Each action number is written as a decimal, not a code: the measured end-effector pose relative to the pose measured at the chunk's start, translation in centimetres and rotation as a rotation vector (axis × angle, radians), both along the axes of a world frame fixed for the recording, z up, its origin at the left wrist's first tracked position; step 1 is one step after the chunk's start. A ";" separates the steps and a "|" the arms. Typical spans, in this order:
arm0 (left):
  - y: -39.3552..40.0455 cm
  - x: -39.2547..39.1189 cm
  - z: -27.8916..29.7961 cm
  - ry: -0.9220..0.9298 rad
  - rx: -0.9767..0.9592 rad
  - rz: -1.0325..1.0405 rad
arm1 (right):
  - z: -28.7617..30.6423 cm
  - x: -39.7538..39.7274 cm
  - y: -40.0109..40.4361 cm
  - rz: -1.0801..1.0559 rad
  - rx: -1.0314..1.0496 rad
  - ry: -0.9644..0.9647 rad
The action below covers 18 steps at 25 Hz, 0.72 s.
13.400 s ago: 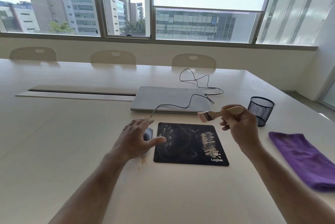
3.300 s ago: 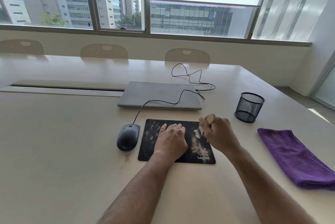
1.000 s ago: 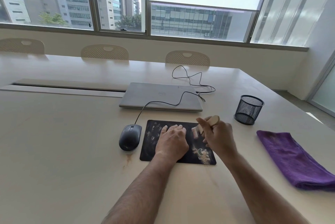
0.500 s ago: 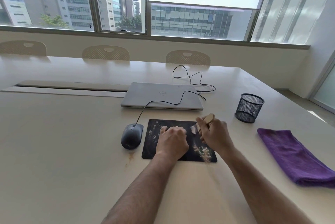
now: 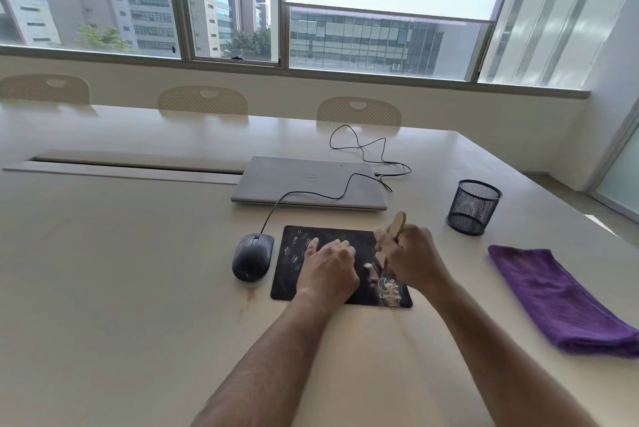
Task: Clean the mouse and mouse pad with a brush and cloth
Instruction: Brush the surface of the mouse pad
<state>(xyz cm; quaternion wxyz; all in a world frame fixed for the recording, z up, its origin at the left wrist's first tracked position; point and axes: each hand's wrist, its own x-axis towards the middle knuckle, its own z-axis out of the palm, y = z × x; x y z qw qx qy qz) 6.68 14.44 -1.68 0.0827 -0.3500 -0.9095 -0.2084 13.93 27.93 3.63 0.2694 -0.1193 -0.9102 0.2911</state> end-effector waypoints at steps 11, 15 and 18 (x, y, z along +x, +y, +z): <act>0.0 0.0 0.0 -0.019 -0.007 -0.008 | 0.2 0.9 -0.2 0.014 -0.074 0.046; -0.1 0.1 0.2 -0.026 -0.011 -0.015 | -0.1 1.7 -1.0 0.045 -0.044 0.058; 0.0 0.2 0.1 -0.013 -0.012 -0.009 | 0.4 2.1 -1.1 0.065 -0.063 -0.013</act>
